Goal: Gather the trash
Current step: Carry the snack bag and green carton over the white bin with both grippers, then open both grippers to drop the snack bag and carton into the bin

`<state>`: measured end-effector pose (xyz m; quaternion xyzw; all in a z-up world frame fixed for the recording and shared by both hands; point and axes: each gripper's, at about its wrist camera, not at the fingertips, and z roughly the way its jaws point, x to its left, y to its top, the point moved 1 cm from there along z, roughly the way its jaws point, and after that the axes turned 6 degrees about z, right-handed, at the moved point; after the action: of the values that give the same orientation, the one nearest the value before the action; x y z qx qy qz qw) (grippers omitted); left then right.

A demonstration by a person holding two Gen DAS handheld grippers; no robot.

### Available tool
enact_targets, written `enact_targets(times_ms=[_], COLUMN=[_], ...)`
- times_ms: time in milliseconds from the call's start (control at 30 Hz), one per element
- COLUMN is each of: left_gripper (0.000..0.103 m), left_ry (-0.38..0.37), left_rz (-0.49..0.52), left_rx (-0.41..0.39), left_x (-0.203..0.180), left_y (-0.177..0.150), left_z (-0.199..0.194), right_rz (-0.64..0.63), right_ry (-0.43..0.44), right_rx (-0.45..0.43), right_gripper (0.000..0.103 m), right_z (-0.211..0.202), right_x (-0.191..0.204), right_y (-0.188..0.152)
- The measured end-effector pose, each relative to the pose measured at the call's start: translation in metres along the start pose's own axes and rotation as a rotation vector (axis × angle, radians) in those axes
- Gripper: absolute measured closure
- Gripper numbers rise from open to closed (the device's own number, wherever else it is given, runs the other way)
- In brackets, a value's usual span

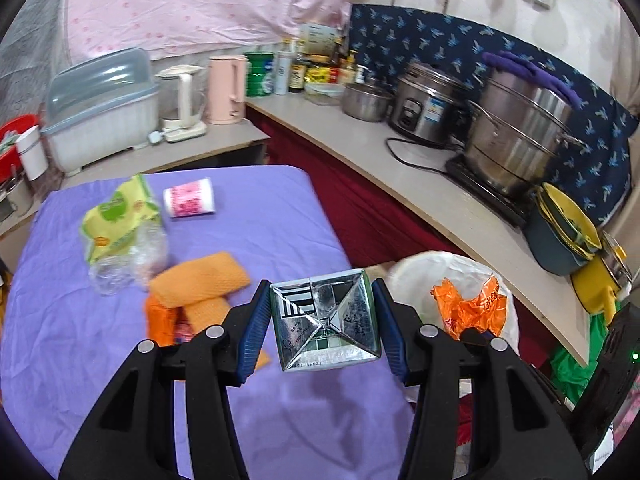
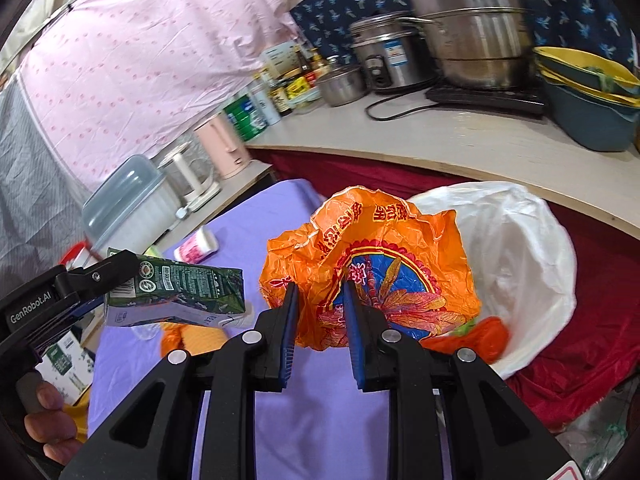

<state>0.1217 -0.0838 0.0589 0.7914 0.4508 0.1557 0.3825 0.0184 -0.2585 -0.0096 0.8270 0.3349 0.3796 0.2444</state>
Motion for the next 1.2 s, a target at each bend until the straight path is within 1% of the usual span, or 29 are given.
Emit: enact_targets(times_ms=[200,333,400,633,700,733,833,933,1067,1167,1200], left_gripper=[0.055,0.055,0.055,0.055,0.054,0.055,0.053,0.048,0.047,0.042,0.042], left_ry=[-0.077,-0.129,-0.154,-0.191,-0.191,-0.179,-0.155,-0.141,-0.116,-0.077,-0.060], left_rz=[0.066,0.095,0.106,0.131,0.134,0.136,0.123,0.104,0.089,0.090,0.092], left_rx=[0.028,0.065,0.080,0.146,0.164,0.172,0.172,0.168,0.159,0.138,0.131], left_x=[-0.055,-0.088,-0.100,-0.134,-0.137,-0.137,-0.131,-0.121,-0.107,-0.097,-0.094], left_y=[0.004,0.002,0.001,-0.003,-0.005,-0.007,-0.008,-0.008,-0.007,-0.006,-0.005], left_z=[0.025,0.044,0.053,0.091,0.099,0.103,0.106,0.105,0.101,0.096,0.094], right_rz=[0.071,0.111,0.125,0.156,0.162,0.164,0.156,0.144,0.120,0.114,0.113], right_ry=[-0.068,-0.108,-0.125,-0.154,-0.158,-0.158,-0.153,-0.141,-0.121,-0.111,-0.106], right_rx=[-0.029,-0.043,-0.047,-0.039,-0.033,-0.029,-0.022,-0.016,-0.008,-0.002,0.000], right_gripper=[0.082,0.082,0.082,0.082,0.082,0.082,0.082,0.082,0.081,0.081,0.079], right_z=[-0.011,-0.017,-0.018,-0.016,-0.013,-0.011,-0.007,-0.001,0.009,0.015,0.017], right_x=[-0.052,-0.083,-0.094,-0.117,-0.121,-0.123,-0.120,-0.112,-0.099,-0.092,-0.089], right_y=[0.012,0.016,0.018,0.019,0.019,0.019,0.019,0.020,0.025,0.027,0.027])
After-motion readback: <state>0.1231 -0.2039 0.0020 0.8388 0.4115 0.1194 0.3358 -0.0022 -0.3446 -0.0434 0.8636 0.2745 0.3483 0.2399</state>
